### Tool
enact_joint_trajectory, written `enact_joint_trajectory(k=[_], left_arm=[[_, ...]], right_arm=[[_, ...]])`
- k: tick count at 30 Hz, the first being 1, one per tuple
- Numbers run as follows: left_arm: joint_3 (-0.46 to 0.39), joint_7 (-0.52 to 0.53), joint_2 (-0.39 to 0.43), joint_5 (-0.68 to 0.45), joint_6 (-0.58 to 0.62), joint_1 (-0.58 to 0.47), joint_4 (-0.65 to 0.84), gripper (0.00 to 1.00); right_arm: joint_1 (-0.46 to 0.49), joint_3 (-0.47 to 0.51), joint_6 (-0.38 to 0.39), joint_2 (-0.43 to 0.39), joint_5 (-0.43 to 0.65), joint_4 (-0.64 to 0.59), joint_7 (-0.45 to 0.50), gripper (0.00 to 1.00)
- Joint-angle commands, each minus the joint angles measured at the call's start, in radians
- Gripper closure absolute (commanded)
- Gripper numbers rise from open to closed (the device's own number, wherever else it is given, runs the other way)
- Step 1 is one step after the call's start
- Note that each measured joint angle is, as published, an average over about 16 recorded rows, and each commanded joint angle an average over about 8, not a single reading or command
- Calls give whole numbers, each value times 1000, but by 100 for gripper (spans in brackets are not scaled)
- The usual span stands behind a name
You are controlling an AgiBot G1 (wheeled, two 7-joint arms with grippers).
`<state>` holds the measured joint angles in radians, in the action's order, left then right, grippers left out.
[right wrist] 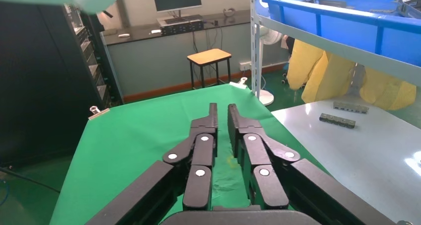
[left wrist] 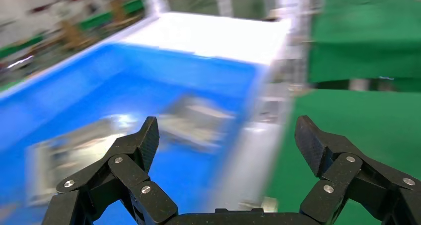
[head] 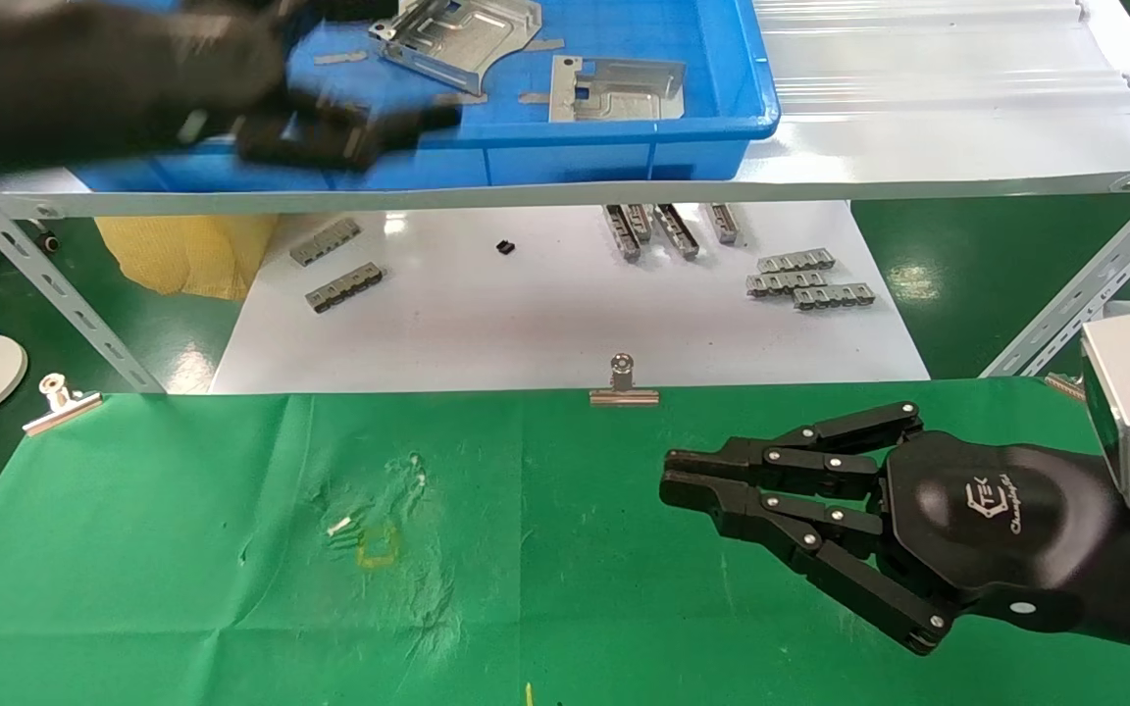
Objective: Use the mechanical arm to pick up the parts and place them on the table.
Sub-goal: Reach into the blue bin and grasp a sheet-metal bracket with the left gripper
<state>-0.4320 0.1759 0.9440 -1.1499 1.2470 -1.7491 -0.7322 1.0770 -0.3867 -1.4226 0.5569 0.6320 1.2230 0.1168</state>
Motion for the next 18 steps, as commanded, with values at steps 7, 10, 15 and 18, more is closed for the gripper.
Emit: enact_joint_trajectory(k=[7, 10, 15, 18], left_arm=[[-79, -75, 256, -203, -319, -232, 450, 5], [-93, -93, 317, -231, -397, -265, 546, 40], [-104, -101, 379, -250, -474, -295, 644, 98], [-105, -90, 396, -251, -495, -302, 674, 100]], right_arm=[[0, 0, 0, 0, 0, 0, 0, 99], [0, 0, 0, 0, 0, 0, 0, 67], [0, 0, 0, 0, 0, 0, 0, 5], [0, 0, 0, 0, 0, 0, 0, 0]])
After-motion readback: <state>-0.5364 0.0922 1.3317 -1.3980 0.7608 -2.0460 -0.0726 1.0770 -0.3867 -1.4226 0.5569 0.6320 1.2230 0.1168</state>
